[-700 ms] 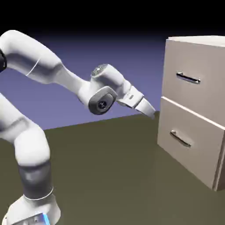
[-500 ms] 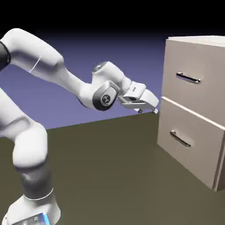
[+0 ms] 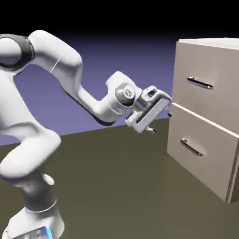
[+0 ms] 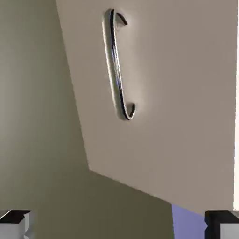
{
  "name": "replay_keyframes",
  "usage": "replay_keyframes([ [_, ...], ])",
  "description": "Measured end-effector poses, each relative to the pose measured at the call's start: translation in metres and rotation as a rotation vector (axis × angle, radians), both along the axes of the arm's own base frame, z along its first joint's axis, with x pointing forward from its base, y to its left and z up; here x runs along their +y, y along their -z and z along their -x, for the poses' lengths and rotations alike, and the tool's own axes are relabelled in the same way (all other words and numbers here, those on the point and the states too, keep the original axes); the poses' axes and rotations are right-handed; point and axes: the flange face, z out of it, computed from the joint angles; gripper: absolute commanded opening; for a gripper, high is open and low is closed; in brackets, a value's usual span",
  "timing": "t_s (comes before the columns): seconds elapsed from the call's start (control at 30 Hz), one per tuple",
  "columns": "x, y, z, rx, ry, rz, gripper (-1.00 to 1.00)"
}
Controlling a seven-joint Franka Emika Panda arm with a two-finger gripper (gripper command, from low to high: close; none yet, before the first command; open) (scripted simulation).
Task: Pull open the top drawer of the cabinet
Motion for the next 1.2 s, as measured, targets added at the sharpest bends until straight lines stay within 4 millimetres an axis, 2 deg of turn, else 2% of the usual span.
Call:
replay_keyframes([
  [0.37, 0.014, 0.045, -0.026, 0.225, -0.435, 0.535, 0.00],
  [0.67, 0.020, 0.064, -0.044, 0.347, -0.783, 0.938, 0.00],
  [0.93, 0.021, 0.060, -0.062, 0.390, -1.045, 1.310, 0.00],
  [1.2, 0.017, 0.032, -0.082, 0.387, -1.217, 1.727, 0.00],
])
